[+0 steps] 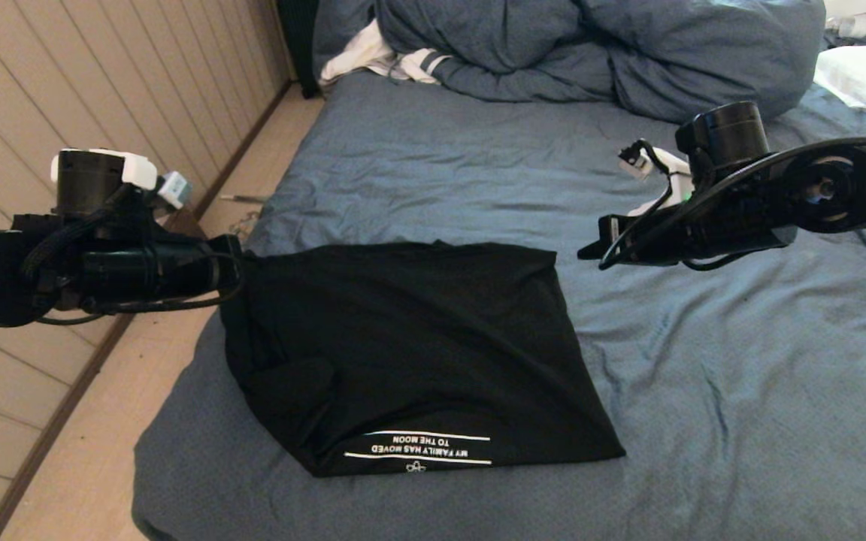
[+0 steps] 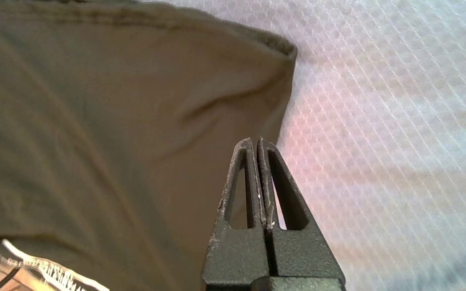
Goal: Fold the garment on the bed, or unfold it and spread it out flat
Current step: Unford the black T-shirt
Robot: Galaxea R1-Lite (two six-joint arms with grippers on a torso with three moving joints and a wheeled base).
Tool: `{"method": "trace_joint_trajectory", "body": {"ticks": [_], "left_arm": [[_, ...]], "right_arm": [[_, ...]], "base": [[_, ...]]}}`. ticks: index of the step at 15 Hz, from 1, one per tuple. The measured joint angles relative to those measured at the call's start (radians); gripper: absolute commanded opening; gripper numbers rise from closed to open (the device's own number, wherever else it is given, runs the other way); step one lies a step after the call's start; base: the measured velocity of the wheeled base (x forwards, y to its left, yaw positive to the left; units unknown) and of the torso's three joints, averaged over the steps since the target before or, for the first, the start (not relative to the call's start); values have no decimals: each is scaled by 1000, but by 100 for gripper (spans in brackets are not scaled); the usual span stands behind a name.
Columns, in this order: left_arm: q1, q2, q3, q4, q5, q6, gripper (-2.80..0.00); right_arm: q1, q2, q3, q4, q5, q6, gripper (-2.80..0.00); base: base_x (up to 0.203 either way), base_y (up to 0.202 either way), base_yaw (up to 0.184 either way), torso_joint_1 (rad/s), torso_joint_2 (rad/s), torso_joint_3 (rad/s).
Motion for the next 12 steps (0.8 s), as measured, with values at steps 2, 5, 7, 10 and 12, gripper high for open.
{"method": "trace_joint_trajectory", "body": {"ticks": [2,5,7,10,12], "left_arm": [[3,5,1,14,-25,-1,-280],[8,66,-23,4,-66,4,-280],[8,118,-50,-13,-74,8,-280],[13,180,-83,-47,-67,46,-280],[15,202,-91,-55,-29,54,0]], "right_arm": [[-1,43,-70,5,-2,26,-280],[2,114,-199,27,-8,80,-280],[9,156,-255,82,-13,83,-280],[16,192,-279,90,-44,83,0],[12,215,-282,86,-63,69,0]], "base": [[0,0,0,0,0,0],[0,0,0,0,0,0],[0,0,0,0,0,0],[0,0,0,0,0,0],[0,0,0,0,0,0]]}}
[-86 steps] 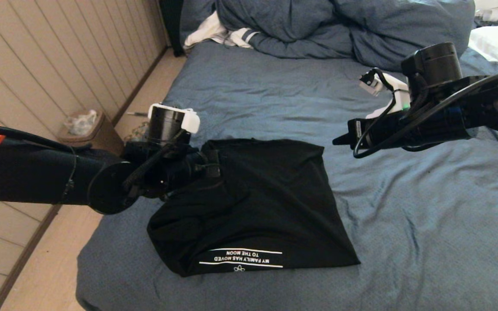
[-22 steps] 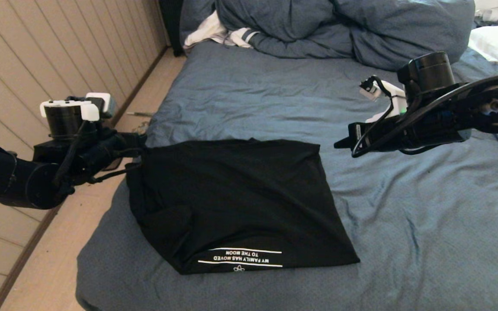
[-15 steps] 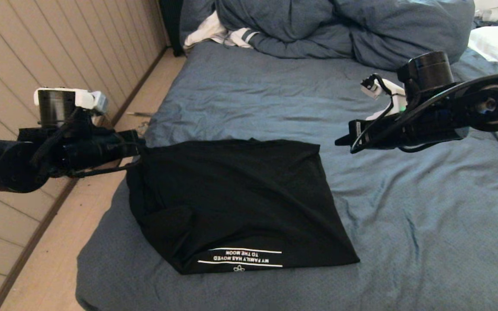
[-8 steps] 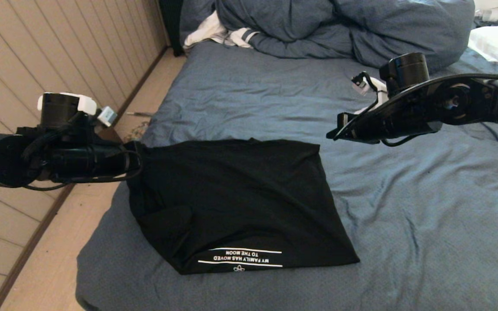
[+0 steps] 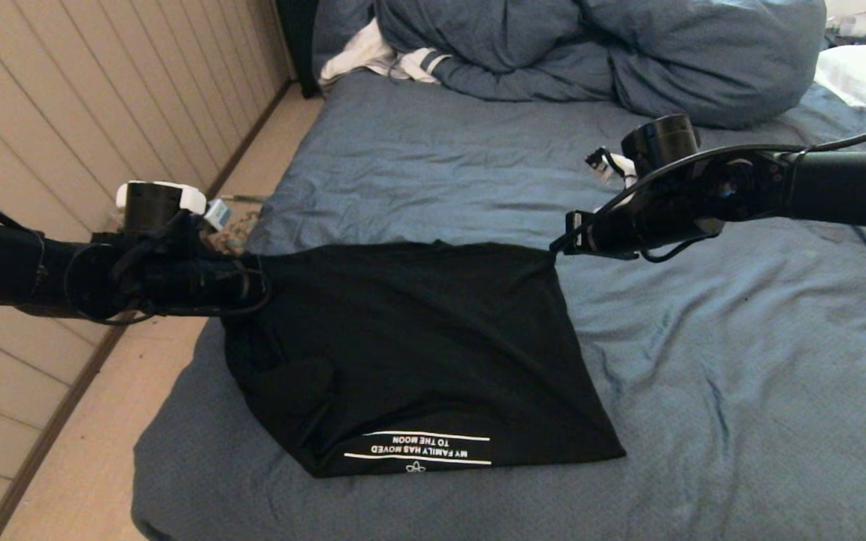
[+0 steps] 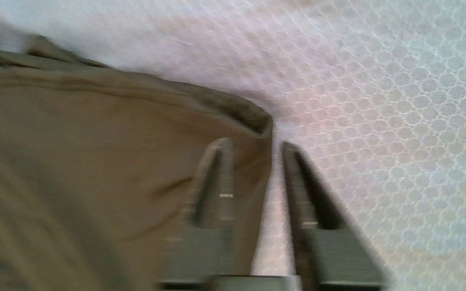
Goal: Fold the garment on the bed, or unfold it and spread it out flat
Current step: Unford the black T-shirt
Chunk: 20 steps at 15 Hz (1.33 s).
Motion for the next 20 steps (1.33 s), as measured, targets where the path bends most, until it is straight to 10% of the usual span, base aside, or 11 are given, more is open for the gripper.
{"method": "trace_joint_trajectory", "body": {"ticks": [6,7,20], "left_arm": [[4,11,9,-64,27,-4,0],[6,11,10,-65,28,-6,0],[32,-33,62,-122,28,-7,0]], "right_arm": [[-1,58,-32,-3,0,-12,0],[0,70,-43,-3,0,-11,-280],[41,0,-58,9,3,-8,-280]], "base": [[0,0,0,0,0,0],[0,0,0,0,0,0],[0,0,0,0,0,0]]}}
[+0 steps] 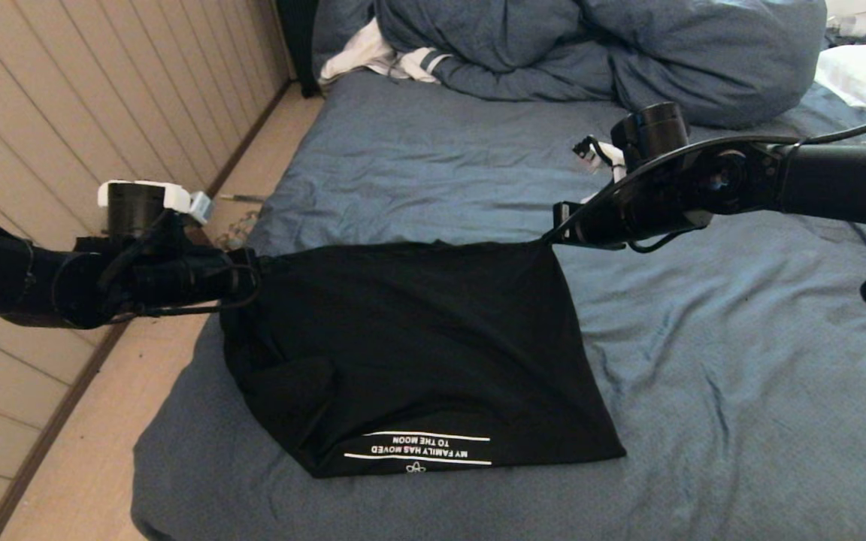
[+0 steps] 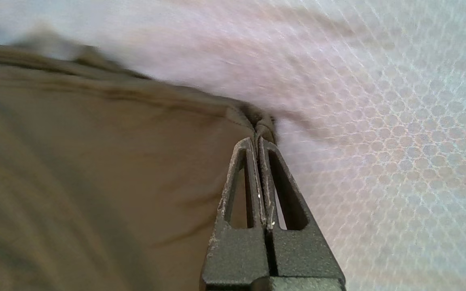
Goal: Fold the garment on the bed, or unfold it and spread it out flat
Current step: Unford the black T-shirt
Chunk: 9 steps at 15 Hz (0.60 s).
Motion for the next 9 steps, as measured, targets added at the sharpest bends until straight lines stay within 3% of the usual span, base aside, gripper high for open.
{"method": "trace_joint_trajectory", "body": {"ticks": [5,9], "left_arm": [[24,-65,107,-121,-7,4,0],[26,-51,122,-124,-17,-2,0]], "right_arm": [[15,-36,1,30,-4,-1,-280],[17,-45,0,52,-4,0,-280]], "base": [[0,0,0,0,0,0],[0,0,0,0,0,0]]}}
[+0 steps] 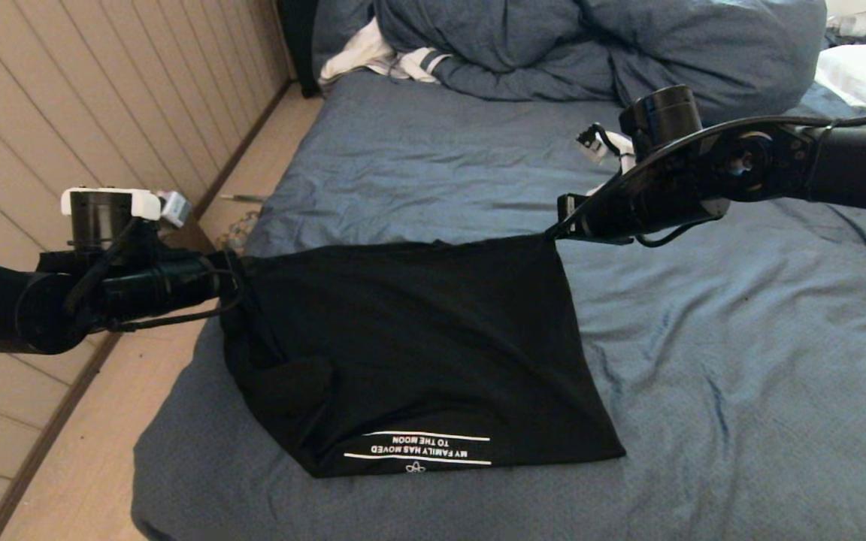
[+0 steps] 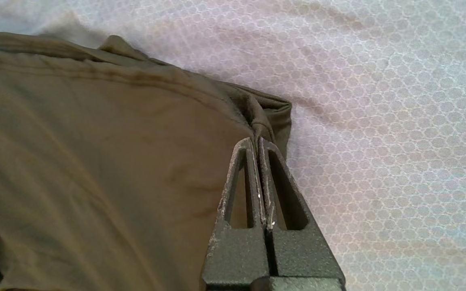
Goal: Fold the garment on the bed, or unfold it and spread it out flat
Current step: Unford the black T-shirt
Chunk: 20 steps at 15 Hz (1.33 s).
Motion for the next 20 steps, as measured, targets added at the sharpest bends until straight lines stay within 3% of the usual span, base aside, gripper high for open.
{"method": "trace_joint_trajectory", "body": {"ticks": [9,10,20], "left_arm": [[-9,69,-25,-33,0,-5,0],[-13,74,-26,-41,0,-5,-280],[-41,98,-47,-124,46,-56,-280]], "right_arm": [[2,-11,4,-3,-1,-3,-280],[3,-10,3,-5,-1,-3,-280],[3,-13,7,-4,1,-3,-280]], "base": [[0,0,0,0,0,0],[0,0,0,0,0,0],[0,0,0,0,0,0]]}}
